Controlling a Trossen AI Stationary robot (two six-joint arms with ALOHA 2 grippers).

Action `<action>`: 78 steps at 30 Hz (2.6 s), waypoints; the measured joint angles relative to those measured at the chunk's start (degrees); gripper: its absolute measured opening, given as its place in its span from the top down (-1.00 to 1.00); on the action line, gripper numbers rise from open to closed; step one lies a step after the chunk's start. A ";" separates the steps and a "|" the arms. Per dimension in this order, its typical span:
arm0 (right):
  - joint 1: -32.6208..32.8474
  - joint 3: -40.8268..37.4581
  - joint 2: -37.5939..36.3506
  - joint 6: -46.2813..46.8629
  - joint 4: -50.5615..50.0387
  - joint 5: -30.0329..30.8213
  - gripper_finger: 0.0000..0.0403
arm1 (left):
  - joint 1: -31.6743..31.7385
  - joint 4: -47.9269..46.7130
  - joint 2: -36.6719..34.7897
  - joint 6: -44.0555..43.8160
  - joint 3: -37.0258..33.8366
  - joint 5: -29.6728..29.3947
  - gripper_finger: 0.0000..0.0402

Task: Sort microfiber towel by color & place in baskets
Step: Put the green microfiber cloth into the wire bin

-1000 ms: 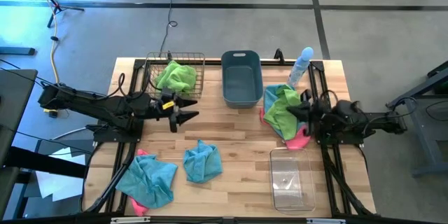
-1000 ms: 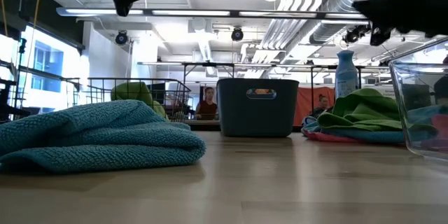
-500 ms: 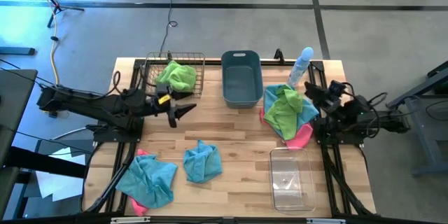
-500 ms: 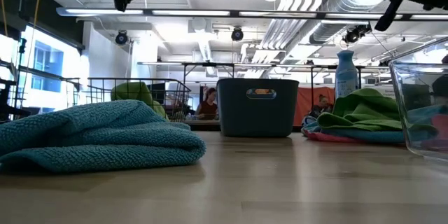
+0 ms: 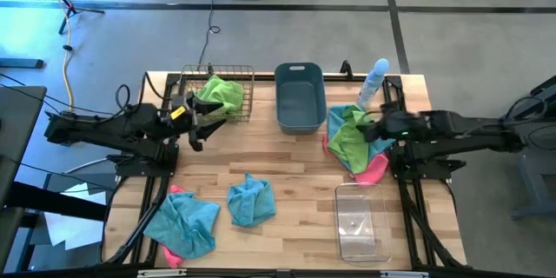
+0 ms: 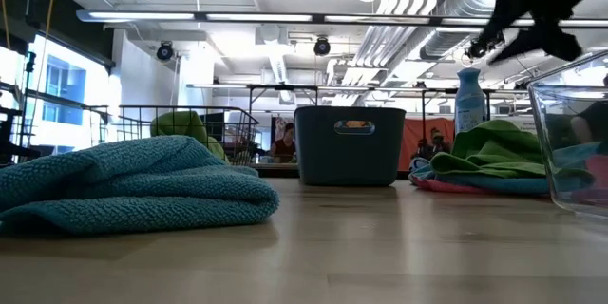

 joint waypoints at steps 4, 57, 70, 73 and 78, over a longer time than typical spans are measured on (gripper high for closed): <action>-0.68 0.14 8.00 1.94 -2.20 -0.66 0.06 | 0.00 -0.08 -0.84 2.38 0.00 -0.52 -0.34; -22.63 15.95 45.24 -20.59 -17.79 -2.38 0.96 | -0.01 2.09 -1.29 7.44 0.00 -0.46 -0.34; -15.40 30.24 32.79 -16.92 -26.58 -3.65 0.96 | -0.02 5.93 4.67 9.19 2.12 -0.43 -0.34; -15.74 30.23 32.56 -16.32 -27.89 -5.22 0.91 | -0.02 6.08 6.48 7.70 2.12 0.77 -0.34; -16.02 27.28 32.59 -16.54 -26.85 -4.71 0.58 | -0.02 6.21 8.53 7.29 2.12 3.91 -0.34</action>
